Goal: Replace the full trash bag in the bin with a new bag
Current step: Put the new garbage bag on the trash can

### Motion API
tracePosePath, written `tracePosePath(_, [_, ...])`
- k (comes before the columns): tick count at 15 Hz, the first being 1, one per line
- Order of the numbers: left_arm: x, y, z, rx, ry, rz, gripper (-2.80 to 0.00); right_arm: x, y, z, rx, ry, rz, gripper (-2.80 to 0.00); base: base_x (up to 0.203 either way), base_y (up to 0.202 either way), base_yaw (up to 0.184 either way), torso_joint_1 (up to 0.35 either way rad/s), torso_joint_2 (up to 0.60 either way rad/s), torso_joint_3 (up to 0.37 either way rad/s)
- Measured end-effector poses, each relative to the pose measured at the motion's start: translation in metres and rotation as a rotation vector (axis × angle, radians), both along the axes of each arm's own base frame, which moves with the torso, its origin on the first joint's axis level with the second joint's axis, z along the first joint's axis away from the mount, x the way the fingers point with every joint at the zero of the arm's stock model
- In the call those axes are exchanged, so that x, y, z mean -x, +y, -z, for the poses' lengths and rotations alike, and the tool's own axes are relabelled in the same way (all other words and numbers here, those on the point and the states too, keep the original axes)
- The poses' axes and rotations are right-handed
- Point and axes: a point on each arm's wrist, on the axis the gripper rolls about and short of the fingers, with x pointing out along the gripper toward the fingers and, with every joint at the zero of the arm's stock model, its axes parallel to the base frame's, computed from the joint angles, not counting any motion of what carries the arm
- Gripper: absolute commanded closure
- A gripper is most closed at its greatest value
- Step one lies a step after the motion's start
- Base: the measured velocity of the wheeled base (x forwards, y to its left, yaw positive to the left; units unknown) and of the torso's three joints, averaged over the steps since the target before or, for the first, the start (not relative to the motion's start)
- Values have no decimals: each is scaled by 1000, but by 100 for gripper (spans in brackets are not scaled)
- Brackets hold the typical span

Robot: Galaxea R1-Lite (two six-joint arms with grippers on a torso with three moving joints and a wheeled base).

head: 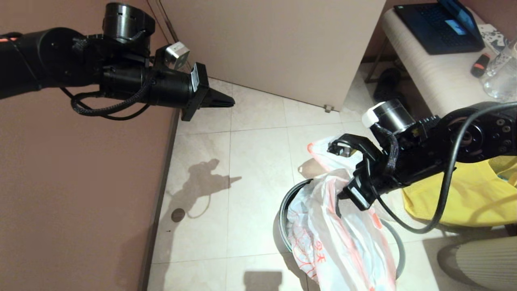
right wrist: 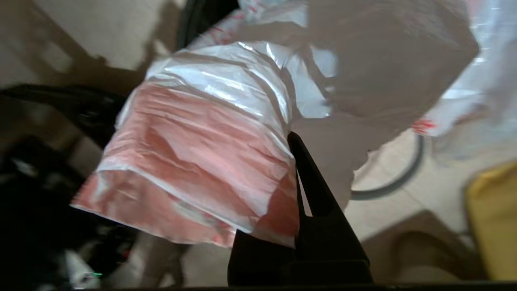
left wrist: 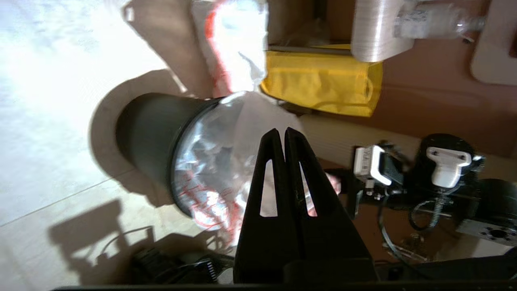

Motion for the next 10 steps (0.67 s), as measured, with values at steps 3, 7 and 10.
tracePosePath(3, [-1, -1, 7, -56, -1, 30, 0, 5, -12, -3, 177, -100, -42, 0, 0, 0, 0, 0, 0, 0])
tracePosePath(7, [-6, -3, 21, -113, 10, 65, 0, 2, -16, -2, 134, -129, -175, 0, 0, 0, 0, 0, 0, 0])
tracePosePath(10, [-3, -18, 25, -116, 23, 105, 0, -10, 4, 11, 89, -186, -200, -280, 0, 0, 0, 0, 0, 0])
